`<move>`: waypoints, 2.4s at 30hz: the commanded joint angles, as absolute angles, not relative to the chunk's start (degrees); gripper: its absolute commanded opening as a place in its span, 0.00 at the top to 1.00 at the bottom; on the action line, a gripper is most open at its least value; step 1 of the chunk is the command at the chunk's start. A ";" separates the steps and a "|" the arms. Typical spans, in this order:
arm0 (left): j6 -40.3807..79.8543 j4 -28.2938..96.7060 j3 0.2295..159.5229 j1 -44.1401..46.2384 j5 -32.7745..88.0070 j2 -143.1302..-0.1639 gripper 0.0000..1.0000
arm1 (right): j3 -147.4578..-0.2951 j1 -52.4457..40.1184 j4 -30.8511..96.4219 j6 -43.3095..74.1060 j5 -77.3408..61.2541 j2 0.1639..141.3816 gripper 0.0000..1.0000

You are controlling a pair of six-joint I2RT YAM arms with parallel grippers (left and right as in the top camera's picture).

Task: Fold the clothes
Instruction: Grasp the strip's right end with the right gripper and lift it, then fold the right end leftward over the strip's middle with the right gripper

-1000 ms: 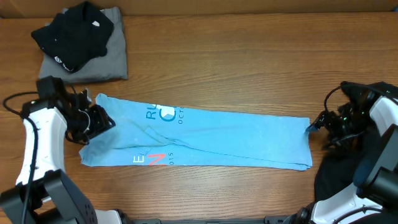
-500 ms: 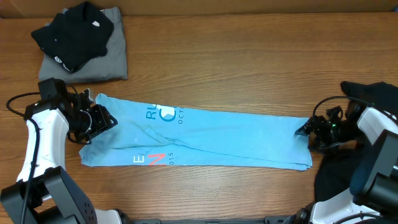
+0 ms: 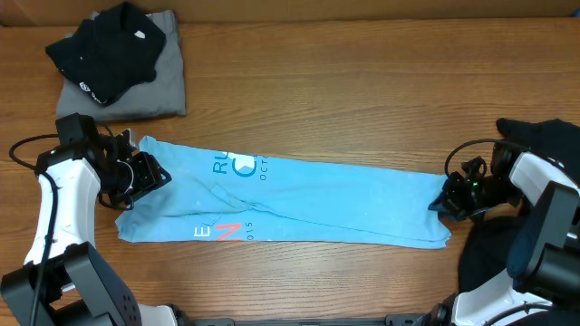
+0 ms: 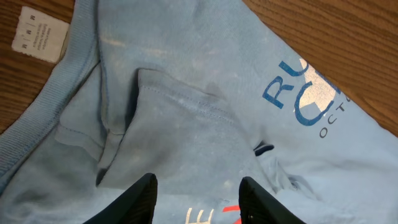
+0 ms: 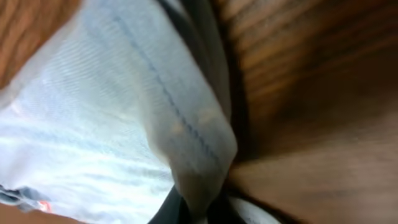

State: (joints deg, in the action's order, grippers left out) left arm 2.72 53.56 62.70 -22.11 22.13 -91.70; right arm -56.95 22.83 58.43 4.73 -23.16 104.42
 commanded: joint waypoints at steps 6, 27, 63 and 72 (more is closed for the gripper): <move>1.26 53.93 62.37 -21.71 22.98 -91.61 0.56 | -66.65 22.28 65.98 4.69 -18.55 94.32 0.96; 1.48 53.91 62.37 -21.71 23.00 -91.61 0.57 | -69.06 -18.11 61.28 26.11 -19.92 83.50 0.96; 1.48 53.95 62.37 -21.71 23.00 -91.61 0.57 | -68.97 -40.88 37.34 40.97 -21.15 98.00 0.94; 1.48 54.00 62.37 -21.71 23.00 -91.61 0.57 | -68.97 -41.74 32.16 40.75 -23.22 99.04 0.77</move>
State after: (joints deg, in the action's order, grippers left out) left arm 2.74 54.00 62.70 -22.11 22.13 -91.70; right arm -67.72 -41.45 33.06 40.49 -22.13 99.29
